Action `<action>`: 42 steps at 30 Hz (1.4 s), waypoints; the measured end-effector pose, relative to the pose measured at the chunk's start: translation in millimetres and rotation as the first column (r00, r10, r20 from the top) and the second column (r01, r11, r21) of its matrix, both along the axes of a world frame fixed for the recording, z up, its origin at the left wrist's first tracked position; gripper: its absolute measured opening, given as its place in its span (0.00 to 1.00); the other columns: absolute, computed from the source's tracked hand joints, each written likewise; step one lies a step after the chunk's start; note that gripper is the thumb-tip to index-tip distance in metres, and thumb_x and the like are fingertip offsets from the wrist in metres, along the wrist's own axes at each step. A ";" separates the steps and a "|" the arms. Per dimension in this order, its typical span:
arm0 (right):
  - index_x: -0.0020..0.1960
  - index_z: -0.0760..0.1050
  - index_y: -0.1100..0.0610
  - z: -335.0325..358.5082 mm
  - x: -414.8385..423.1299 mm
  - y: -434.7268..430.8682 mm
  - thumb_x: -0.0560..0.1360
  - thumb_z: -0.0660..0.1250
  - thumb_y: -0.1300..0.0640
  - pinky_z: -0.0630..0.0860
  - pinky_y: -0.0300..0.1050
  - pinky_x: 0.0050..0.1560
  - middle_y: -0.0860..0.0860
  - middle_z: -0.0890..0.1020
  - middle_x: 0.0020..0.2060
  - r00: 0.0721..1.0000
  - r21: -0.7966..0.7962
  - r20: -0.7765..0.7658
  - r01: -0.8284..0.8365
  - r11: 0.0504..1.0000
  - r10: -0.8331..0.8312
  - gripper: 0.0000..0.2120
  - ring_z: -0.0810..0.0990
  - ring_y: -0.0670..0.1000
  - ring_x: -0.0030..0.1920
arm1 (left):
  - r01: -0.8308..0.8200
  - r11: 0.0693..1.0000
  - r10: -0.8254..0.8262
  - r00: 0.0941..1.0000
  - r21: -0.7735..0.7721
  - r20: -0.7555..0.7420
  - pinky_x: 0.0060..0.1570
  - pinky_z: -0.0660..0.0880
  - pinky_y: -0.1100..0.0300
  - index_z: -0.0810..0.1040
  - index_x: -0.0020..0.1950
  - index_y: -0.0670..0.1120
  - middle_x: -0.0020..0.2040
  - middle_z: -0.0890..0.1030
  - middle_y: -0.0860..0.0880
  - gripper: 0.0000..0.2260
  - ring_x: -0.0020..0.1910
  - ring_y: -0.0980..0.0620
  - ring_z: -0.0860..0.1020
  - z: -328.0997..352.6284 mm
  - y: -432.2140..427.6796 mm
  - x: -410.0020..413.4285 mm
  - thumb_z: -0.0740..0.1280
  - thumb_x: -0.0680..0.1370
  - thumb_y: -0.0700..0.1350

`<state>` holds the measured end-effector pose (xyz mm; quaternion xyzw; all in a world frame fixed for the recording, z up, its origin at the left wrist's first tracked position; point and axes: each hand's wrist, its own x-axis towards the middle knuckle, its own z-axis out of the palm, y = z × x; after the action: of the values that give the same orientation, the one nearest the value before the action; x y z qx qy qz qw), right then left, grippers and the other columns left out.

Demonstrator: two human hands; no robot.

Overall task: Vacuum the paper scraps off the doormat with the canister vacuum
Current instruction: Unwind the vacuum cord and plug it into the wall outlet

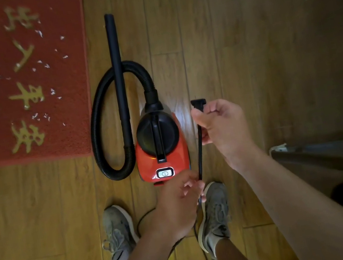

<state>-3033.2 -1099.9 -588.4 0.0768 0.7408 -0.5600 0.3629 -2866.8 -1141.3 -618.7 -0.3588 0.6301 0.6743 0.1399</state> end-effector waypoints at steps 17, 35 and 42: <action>0.45 0.71 0.57 133.3 75.9 1.7 0.79 0.70 0.60 0.76 0.41 0.27 0.50 0.74 0.32 0.959 -0.106 -0.234 0.141 0.984 -0.163 0.08 0.76 0.46 0.28 | 0.052 0.997 -0.060 0.982 -0.049 -0.178 0.34 0.75 0.58 0.77 0.45 0.44 0.31 0.76 0.53 0.08 0.30 0.52 0.78 124.3 -26.7 63.0 0.63 0.83 0.37; 0.53 0.76 0.53 368.4 168.8 51.8 0.79 0.68 0.56 0.83 0.44 0.42 0.51 0.83 0.45 0.859 -0.082 -0.424 0.278 0.957 -0.286 0.03 0.84 0.49 0.44 | 0.270 0.931 -0.332 0.906 -0.244 -0.264 0.48 0.80 0.36 0.78 0.42 0.52 0.34 0.81 0.49 0.11 0.39 0.41 0.81 331.5 -17.7 121.0 0.63 0.83 0.43; 0.53 0.76 0.53 436.3 185.6 94.7 0.79 0.69 0.56 0.82 0.40 0.38 0.52 0.83 0.45 0.816 -0.120 -0.438 0.362 0.924 -0.377 0.04 0.85 0.50 0.43 | 0.306 0.926 -0.362 0.887 -0.222 -0.286 0.50 0.81 0.40 0.79 0.43 0.52 0.32 0.79 0.52 0.11 0.36 0.50 0.80 402.5 18.6 130.9 0.63 0.83 0.42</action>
<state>-2847.7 -1005.2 -152.2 0.0807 0.7668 -0.6334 0.0657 -2735.8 -1122.7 -216.2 -0.1403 0.7522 0.6328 0.1181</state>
